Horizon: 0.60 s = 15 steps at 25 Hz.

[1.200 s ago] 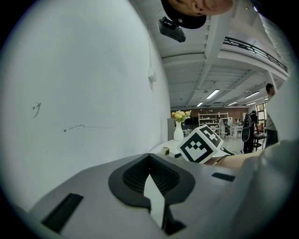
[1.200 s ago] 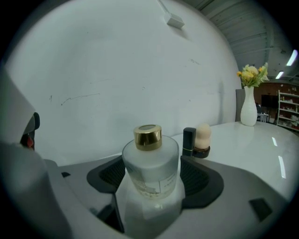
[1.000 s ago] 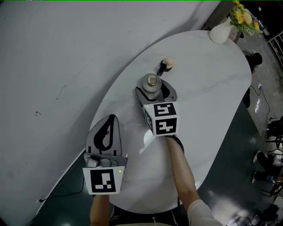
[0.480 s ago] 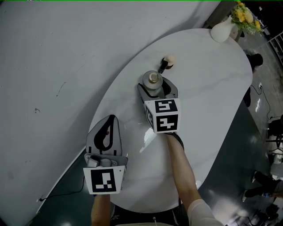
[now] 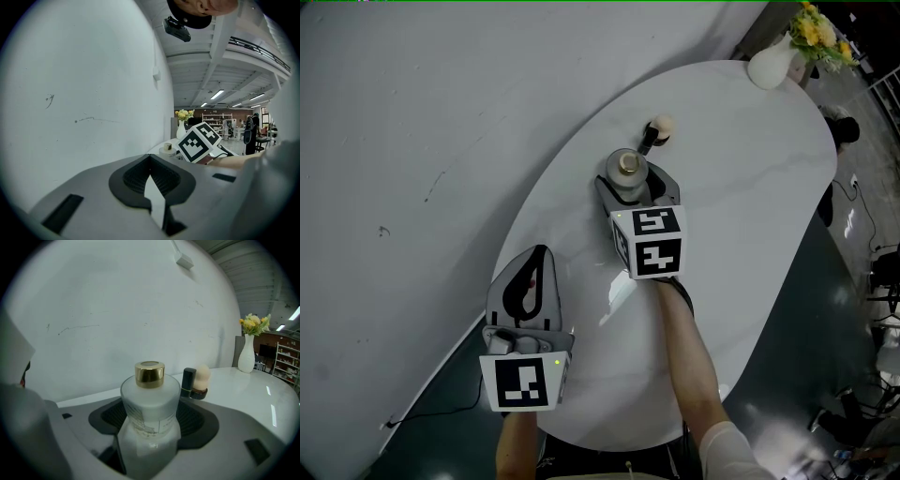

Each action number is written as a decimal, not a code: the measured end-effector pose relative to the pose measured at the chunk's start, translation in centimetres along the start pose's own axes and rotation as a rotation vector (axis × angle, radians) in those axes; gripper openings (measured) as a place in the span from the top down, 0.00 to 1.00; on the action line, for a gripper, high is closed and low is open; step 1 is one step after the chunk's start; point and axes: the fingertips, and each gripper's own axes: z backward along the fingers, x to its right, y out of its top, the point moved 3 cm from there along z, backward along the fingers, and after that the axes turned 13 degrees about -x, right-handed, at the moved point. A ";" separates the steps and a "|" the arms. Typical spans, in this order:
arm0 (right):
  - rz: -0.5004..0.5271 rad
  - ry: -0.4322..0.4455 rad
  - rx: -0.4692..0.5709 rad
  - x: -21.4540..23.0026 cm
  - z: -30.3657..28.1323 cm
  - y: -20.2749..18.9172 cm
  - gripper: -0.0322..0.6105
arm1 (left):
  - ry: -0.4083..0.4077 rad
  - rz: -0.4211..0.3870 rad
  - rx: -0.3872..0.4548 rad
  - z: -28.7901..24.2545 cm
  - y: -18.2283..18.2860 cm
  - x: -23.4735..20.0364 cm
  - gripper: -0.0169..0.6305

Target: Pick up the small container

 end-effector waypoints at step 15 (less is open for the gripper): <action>0.026 -0.027 0.071 -0.4 3.4 3.9 0.42 | 0.007 -0.017 0.035 1.3 2.1 -0.9 0.95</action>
